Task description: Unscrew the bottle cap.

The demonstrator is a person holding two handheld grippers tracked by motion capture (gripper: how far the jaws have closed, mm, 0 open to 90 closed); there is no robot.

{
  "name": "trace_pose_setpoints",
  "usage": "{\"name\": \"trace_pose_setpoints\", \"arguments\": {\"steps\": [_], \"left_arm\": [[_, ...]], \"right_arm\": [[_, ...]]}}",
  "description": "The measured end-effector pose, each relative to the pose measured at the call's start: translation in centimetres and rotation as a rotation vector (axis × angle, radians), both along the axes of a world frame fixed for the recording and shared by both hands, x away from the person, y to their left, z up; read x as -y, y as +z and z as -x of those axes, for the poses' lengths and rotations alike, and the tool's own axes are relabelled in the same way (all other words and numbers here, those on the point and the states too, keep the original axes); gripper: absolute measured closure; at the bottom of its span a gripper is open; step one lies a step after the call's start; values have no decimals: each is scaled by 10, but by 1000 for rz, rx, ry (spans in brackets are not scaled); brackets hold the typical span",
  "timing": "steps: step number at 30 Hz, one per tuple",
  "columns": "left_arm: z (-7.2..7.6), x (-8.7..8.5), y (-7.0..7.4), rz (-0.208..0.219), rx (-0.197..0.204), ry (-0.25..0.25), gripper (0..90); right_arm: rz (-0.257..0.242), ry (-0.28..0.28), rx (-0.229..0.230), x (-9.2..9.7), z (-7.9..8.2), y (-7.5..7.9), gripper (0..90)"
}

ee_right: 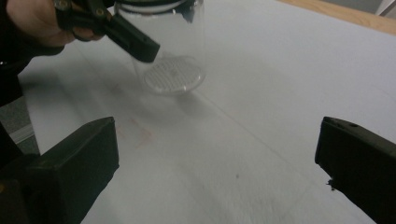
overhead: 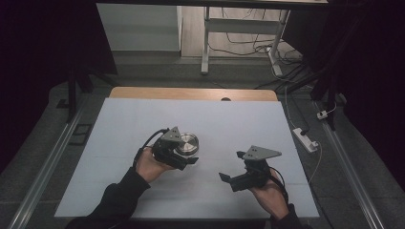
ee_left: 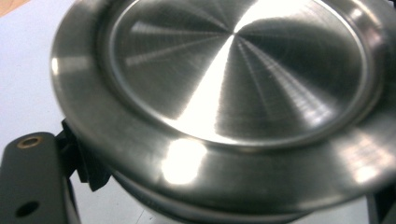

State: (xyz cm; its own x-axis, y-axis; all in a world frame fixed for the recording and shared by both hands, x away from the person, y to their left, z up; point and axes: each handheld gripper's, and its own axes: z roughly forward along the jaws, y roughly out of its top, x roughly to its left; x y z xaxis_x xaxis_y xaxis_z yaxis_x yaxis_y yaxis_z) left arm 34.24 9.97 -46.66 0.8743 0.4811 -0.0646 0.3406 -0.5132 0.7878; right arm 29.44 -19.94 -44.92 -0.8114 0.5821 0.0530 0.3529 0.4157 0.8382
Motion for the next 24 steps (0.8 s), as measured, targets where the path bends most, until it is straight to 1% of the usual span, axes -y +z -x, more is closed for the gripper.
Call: {"name": "trace_pose_setpoints", "arguments": {"steps": [3, 4, 5, 7, 10, 12, 14, 18, 19, 21, 22, 23, 24], "left_arm": [[0, -1, 0, 0, 0, -3, 146], [0, -1, 0, 2, -1, -4, 146], [0, -1, 0, 5, -4, -3, 146], [0, -2, 0, 6, -4, -2, 146], [0, -3, -1, 6, -6, -6, 146], [0, -2, -1, 2, -7, -6, 146], [0, -1, -2, -1, -6, -7, 146], [0, 0, -3, -4, -2, -9, 146], [0, 0, -3, -8, 1, -11, 146], [0, 0, -4, -3, -1, -7, 146], [0, 0, -4, -8, 1, -5, 146], [1, 0, -4, -7, 2, -2, 146], [1, 0, -4, -8, 2, 0, 146]], "right_arm": [[6, 11, 5, -10, -7, 5, 0], [-7, 17, -1, -15, -11, 9, 0], [-7, 17, -1, -15, -11, 9, 0], [-25, 22, -17, -22, -18, 13, 0], [-15, 15, -17, -26, -22, 14, 0], [0, 8, -6, -31, -24, 15, 0], [0, 6, 2, -38, -29, 17, 0], [1, 16, 9, -45, -33, 20, 0], [-6, 28, 9, -51, -36, 24, 0], [-9, 33, 6, -54, -37, 25, 0], [-12, 40, 10, -57, -38, 26, 0], [-14, 41, 5, -64, -40, 29, 0], [-14, 41, 5, -64, -40, 29, 0]]}}
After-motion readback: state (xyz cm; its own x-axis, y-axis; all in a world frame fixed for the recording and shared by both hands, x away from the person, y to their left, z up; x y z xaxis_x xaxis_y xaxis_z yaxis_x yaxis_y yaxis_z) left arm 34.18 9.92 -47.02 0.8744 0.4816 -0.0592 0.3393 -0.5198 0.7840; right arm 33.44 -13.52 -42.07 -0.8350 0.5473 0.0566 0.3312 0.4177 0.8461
